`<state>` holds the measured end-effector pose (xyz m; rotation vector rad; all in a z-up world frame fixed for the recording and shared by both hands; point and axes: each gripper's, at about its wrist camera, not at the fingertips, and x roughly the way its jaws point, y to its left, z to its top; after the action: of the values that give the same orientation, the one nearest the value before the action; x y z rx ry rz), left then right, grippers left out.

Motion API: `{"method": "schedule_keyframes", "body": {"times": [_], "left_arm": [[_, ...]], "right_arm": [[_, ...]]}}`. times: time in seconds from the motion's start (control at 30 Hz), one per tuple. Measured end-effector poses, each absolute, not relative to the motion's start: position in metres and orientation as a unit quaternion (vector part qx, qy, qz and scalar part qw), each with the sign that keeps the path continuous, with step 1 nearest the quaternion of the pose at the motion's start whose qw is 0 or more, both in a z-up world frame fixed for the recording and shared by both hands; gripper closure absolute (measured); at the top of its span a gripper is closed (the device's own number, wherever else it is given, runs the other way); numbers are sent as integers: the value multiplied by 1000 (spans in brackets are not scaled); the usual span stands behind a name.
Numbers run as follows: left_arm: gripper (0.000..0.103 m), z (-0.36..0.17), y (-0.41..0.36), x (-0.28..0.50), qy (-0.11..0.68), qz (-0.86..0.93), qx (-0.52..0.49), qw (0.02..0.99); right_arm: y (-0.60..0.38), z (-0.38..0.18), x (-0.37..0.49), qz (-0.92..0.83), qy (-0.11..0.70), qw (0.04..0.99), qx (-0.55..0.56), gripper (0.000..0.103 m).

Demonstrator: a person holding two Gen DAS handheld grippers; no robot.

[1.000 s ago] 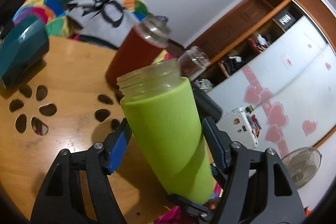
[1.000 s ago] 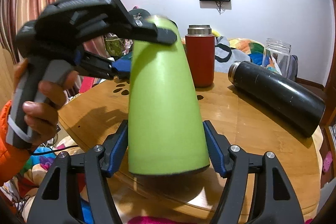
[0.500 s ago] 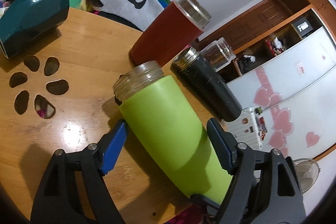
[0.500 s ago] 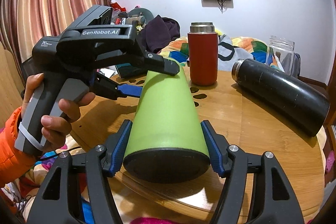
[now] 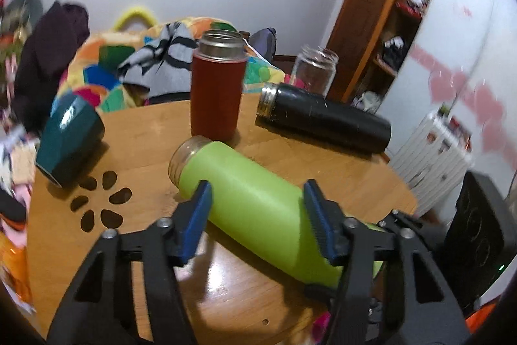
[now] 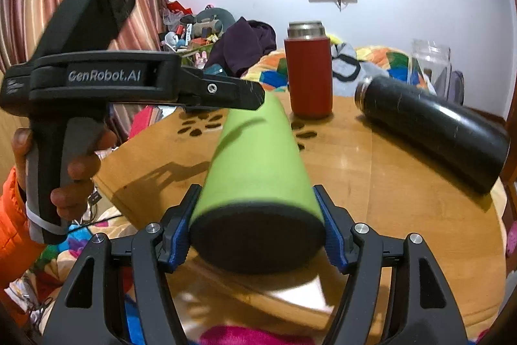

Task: Flip cup upside down
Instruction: 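Lay the bottle on its side with the left tool while the right tool grips its black base, then raise the bottle with the right tool, turning the black base upward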

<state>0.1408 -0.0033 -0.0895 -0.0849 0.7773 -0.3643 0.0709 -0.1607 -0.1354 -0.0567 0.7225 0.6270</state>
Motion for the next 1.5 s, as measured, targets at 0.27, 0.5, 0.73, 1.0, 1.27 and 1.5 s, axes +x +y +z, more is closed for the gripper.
{"method": "schedule_keyframes", "body": {"times": [0.27, 0.5, 0.73, 1.0, 1.27, 1.5], "left_arm": [[71, -90, -7, 137, 365, -185, -47, 911], [82, -75, -2, 125, 343, -190, -50, 919], [85, -59, 5, 114, 314, -199, -60, 926], [85, -50, 25, 117, 300, -212, -101, 925], [85, -46, 39, 124, 285, -205, -112, 930], [85, -52, 47, 133, 287, -186, -117, 932]], "right_arm": [[-160, -136, 59, 289, 343, 893, -42, 40], [-168, -105, 48, 276, 296, 914, -37, 40], [-162, -69, 48, 278, 249, 927, -44, 40], [-144, -40, 74, 292, 229, 927, -53, 40], [-117, -25, 106, 296, 236, 922, -76, 40], [-101, -26, 128, 289, 255, 920, -79, 40]]}}
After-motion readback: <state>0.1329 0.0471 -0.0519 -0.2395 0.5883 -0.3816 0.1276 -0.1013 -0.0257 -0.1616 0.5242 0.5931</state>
